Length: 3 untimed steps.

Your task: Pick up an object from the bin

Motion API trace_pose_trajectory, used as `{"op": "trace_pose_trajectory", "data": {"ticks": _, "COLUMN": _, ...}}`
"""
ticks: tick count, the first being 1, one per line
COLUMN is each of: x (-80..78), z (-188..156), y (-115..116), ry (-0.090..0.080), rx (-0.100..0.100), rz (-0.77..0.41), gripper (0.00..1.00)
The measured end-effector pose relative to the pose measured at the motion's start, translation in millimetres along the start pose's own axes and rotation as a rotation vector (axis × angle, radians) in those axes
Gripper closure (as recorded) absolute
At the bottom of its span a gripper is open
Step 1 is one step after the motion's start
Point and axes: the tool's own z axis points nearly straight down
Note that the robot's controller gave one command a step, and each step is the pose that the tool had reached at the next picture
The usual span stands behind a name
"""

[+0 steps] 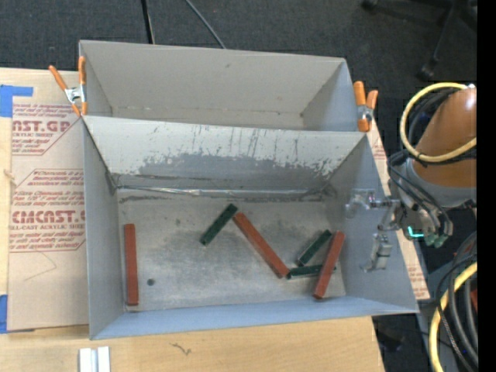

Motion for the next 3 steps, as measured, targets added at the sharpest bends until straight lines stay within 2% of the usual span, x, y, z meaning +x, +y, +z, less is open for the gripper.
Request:
{"op": "trace_pose_trajectory", "data": {"ticks": 1, "x": -25.9, "z": 134, "y": 10, "ry": -0.002, "rx": -0.001, "rz": -0.252, "gripper": 0.0}}
{"op": "trace_pose_trajectory", "data": {"ticks": 2, "x": -26.9, "z": 130, "y": 10, "ry": -0.006, "rx": 0.001, "rz": -0.251, "gripper": 1.0}}
{"op": "trace_pose_trajectory", "data": {"ticks": 3, "x": -10.5, "z": -12, "y": 28, "ry": -0.014, "rx": 0.004, "rz": -0.322, "gripper": 1.0}}
